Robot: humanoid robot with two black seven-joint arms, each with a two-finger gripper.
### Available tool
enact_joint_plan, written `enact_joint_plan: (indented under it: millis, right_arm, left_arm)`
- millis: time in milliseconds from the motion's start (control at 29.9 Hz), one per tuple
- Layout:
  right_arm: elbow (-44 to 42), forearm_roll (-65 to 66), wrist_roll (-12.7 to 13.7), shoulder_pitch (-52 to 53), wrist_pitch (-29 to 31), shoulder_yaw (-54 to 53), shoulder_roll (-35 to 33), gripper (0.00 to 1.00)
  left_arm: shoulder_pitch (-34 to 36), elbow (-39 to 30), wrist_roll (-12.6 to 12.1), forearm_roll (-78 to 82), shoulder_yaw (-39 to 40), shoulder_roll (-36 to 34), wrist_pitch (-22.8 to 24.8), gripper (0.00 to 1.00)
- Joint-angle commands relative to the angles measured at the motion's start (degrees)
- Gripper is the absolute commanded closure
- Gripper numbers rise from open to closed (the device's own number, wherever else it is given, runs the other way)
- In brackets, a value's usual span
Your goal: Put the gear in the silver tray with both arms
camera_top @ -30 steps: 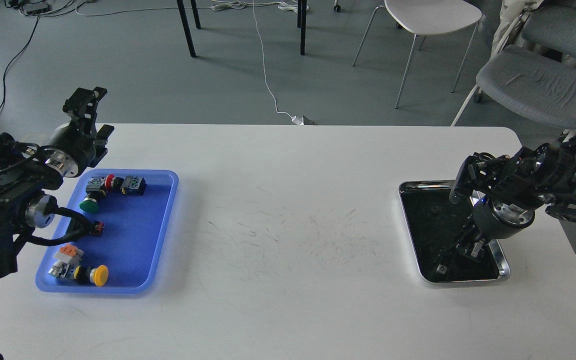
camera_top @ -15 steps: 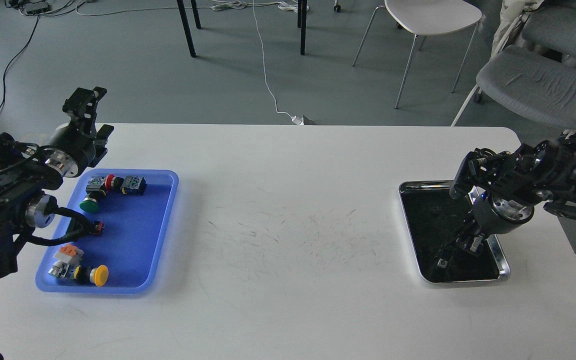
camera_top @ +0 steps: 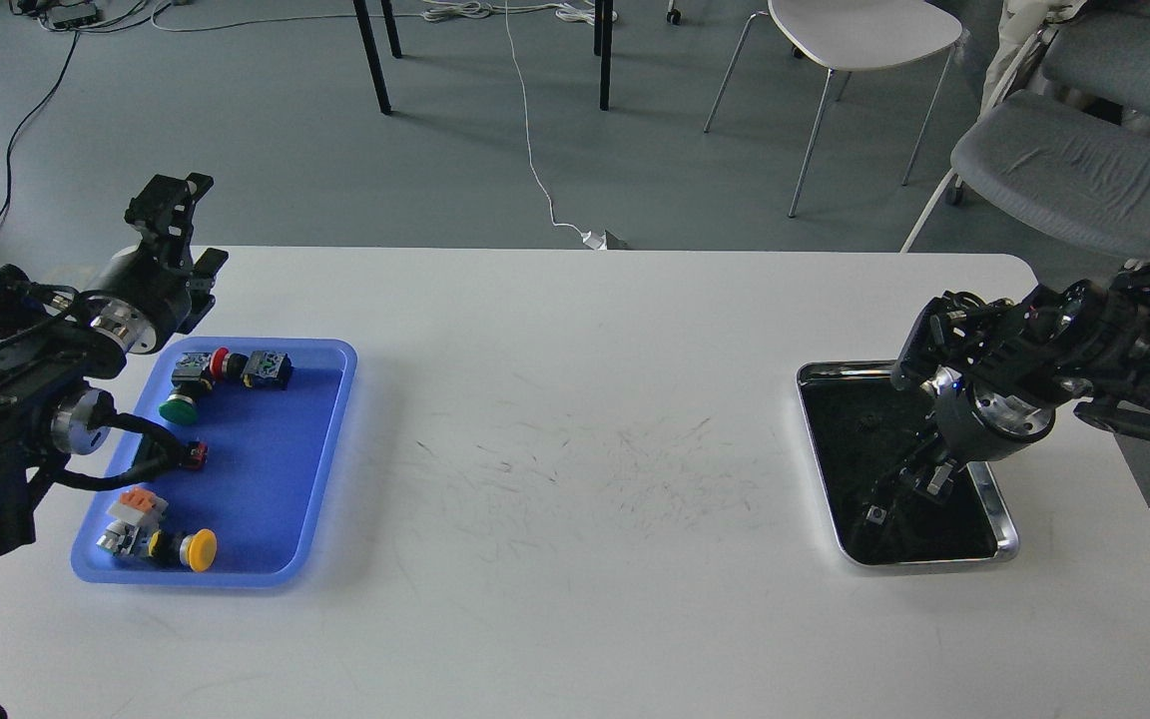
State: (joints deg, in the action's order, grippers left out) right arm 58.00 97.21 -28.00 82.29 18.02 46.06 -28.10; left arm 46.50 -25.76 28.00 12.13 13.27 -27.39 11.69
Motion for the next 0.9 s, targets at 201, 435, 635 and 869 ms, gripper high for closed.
enact_joint_plan:
  millis: [201,435,635,869]
  right_arm:
    - [0.27,-0.18,0.0,0.24,0.09,0.0,0.16,0.64]
    - [-0.43,-3.59,0.0,0.07,0.26,-4.2,-0.46,0.32]
    - [-1.84,-9.93,0.0,-1.43,0.53,-8.26,-0.9,0.17]
    - [-2.1,-19.15,0.0,1.11,0.88,-11.78,-2.65,0.13]
  left_arm:
    - [-0.09,0.01,0.0,0.0,0.0,-0.03,-0.09,0.01]
    - [0.0,0.01,0.0,0.09,-0.09,0.06,-0.18,0.01]
    - [-0.09,0.01,0.0,0.09,-0.18,0.06,-0.26,0.01]
    - [-0.09,0.01,0.0,0.26,-0.62,-0.12,-0.18,0.01]
